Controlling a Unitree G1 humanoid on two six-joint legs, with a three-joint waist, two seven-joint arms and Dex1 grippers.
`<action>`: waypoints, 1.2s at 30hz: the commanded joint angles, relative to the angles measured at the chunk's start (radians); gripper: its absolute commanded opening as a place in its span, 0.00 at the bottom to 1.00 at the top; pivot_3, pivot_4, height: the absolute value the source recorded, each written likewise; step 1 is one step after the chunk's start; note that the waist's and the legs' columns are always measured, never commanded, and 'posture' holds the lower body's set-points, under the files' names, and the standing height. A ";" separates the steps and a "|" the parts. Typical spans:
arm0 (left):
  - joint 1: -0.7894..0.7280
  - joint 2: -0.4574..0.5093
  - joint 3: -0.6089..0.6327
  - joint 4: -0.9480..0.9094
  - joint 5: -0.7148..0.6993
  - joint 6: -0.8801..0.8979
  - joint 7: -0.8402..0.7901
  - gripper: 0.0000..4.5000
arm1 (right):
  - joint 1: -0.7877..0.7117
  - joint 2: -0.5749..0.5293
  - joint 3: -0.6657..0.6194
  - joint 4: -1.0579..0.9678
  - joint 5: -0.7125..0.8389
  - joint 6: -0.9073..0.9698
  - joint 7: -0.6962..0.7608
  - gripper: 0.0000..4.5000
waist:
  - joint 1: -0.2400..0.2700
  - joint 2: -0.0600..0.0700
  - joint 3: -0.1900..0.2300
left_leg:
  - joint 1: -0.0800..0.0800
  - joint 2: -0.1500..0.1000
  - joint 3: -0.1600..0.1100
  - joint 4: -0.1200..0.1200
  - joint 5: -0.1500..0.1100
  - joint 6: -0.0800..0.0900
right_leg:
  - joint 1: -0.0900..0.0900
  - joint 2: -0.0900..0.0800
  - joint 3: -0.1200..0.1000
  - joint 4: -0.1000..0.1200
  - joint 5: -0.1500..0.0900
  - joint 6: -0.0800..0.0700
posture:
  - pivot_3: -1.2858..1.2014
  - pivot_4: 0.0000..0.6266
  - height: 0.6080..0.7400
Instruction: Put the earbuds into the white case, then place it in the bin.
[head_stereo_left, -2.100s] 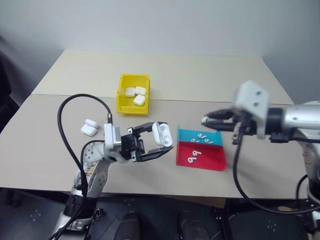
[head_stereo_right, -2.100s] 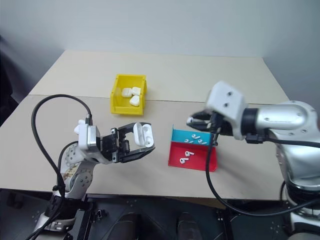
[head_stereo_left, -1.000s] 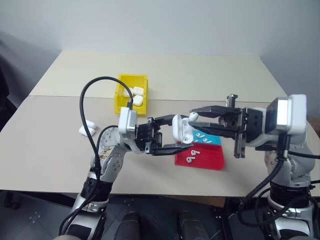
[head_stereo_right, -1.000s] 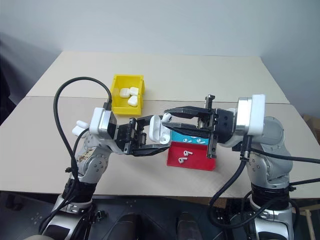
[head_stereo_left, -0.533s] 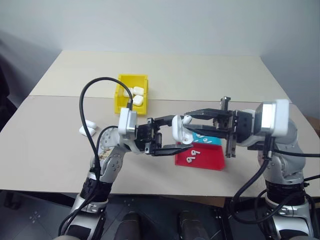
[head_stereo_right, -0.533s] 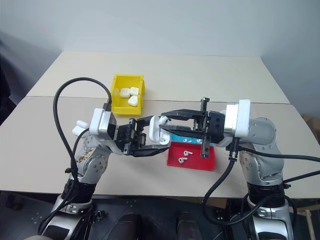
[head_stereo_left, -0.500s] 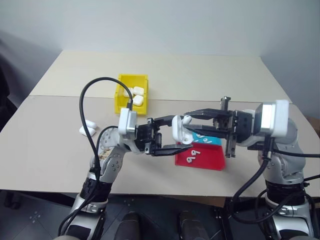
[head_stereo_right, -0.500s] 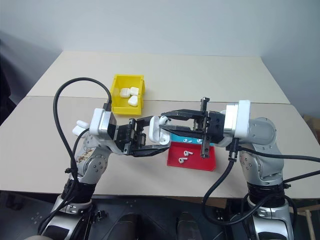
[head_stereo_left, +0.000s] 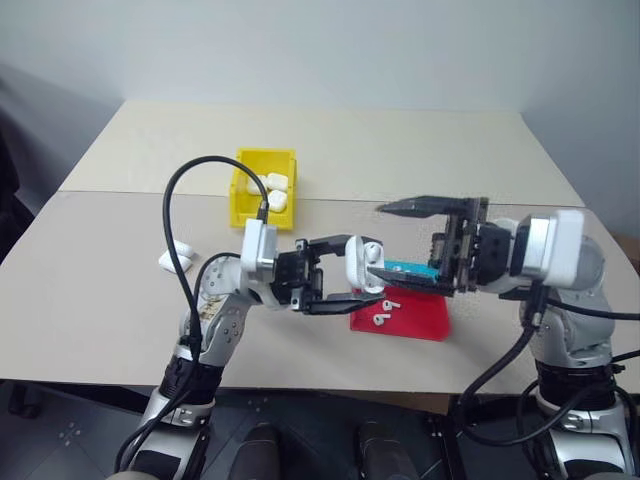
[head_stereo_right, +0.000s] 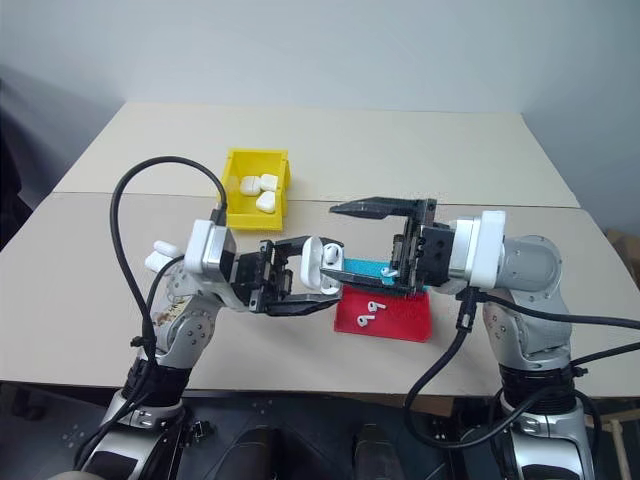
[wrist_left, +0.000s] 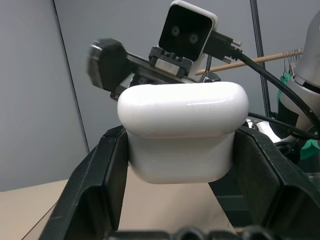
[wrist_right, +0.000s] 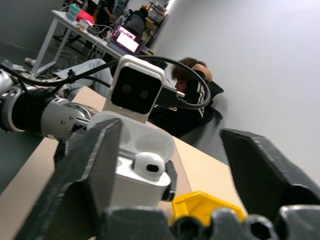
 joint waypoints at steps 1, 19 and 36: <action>0.001 0.002 0.016 -0.019 0.002 -0.018 0.010 0.62 | 0.002 -0.015 0.010 -0.017 0.013 -0.003 0.006 0.89 | 0.000 0.000 0.000 | 0.000 0.000 0.000 0.000 0.000 0.000 | 0.000 0.000 0.000 0.000 0.000 0.000 | 0.52 0.24 1.00; 0.399 0.294 0.199 -0.181 0.054 -0.119 0.005 0.62 | -0.489 -0.388 0.442 0.372 -0.421 0.511 0.079 0.89 | -0.011 0.002 0.001 | 0.001 0.001 0.003 -0.003 0.000 0.000 | -0.003 0.000 0.002 -0.001 0.000 -0.001 | 0.52 0.24 1.00; 0.520 0.252 0.173 -0.291 0.121 -0.142 0.189 0.62 | -0.630 -0.213 0.684 0.664 -0.813 0.334 0.187 0.63 | -0.002 0.002 0.001 | -0.011 0.001 0.003 -0.003 0.000 0.000 | -0.017 0.000 0.002 0.004 0.000 -0.002 | 0.52 0.24 1.00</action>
